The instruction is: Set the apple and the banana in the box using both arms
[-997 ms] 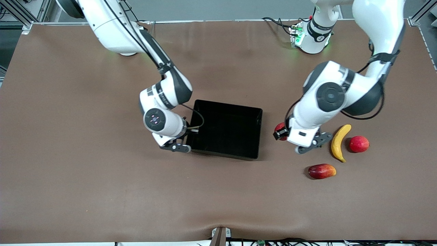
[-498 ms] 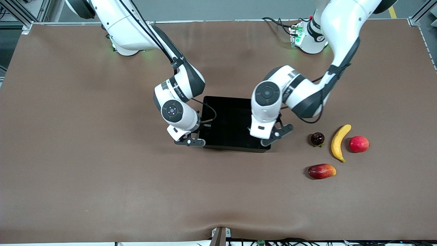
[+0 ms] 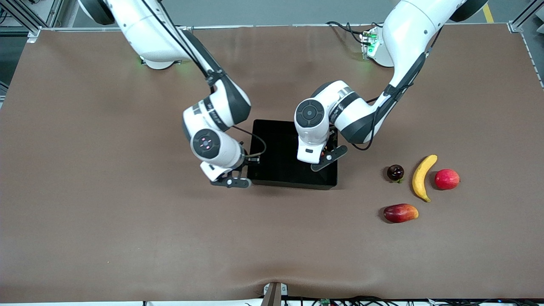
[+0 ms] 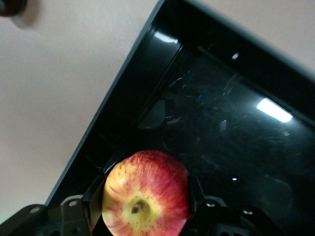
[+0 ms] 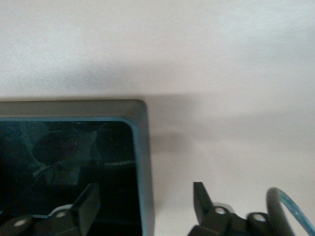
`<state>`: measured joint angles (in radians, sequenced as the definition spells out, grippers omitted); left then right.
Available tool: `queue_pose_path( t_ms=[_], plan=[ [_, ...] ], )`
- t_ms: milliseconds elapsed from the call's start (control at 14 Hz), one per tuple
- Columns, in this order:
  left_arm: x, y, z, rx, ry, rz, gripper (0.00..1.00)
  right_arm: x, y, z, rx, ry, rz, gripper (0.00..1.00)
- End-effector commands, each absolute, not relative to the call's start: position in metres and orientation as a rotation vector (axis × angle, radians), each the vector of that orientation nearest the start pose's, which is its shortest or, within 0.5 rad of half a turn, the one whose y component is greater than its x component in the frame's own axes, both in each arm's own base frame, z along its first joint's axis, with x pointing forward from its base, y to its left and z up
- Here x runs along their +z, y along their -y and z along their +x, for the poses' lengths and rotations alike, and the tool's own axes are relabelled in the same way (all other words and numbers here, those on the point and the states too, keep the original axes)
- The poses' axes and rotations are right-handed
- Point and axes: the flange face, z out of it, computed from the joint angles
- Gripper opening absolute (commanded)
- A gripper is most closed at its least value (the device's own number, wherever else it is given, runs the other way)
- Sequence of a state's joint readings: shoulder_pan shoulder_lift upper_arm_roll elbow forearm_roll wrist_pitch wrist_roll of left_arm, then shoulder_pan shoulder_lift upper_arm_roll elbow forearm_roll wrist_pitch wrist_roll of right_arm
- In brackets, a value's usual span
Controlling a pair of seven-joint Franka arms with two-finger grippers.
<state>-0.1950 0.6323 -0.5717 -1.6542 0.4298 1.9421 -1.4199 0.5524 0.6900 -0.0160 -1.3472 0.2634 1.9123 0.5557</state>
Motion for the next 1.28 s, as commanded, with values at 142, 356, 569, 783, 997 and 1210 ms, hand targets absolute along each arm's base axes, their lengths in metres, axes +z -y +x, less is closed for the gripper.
queue_pose_path(
  t_ms=[142, 356, 569, 783, 997, 1210],
  plan=[
    [0.241, 0.406, 0.500, 0.114, 0.702, -2.795, 0.00, 0.368, -0.334, 0.641, 0.420, -0.227, -2.963, 1.00],
    [0.224, 0.412, 0.497, 0.140, 0.700, -2.817, 0.00, 0.427, -0.284, 0.656, 0.366, -0.300, -2.938, 1.00],
    [0.213, 0.415, 0.491, 0.158, 0.684, -2.809, 0.00, 0.465, -0.234, 0.661, 0.378, -0.381, -2.937, 1.00],
    [0.210, 0.417, 0.492, 0.169, 0.684, -2.811, 0.00, 0.520, -0.194, 0.655, 0.235, -0.420, -3.042, 1.00],
    [0.205, 0.417, 0.493, 0.174, 0.688, -2.818, 0.59, 0.569, -0.166, 0.638, 0.117, -0.447, -3.129, 1.00],
    [0.213, 0.418, 0.496, 0.156, 0.682, -2.829, 1.00, 0.607, -0.136, 0.616, 0.165, -0.488, -3.104, 1.00]
  ],
)
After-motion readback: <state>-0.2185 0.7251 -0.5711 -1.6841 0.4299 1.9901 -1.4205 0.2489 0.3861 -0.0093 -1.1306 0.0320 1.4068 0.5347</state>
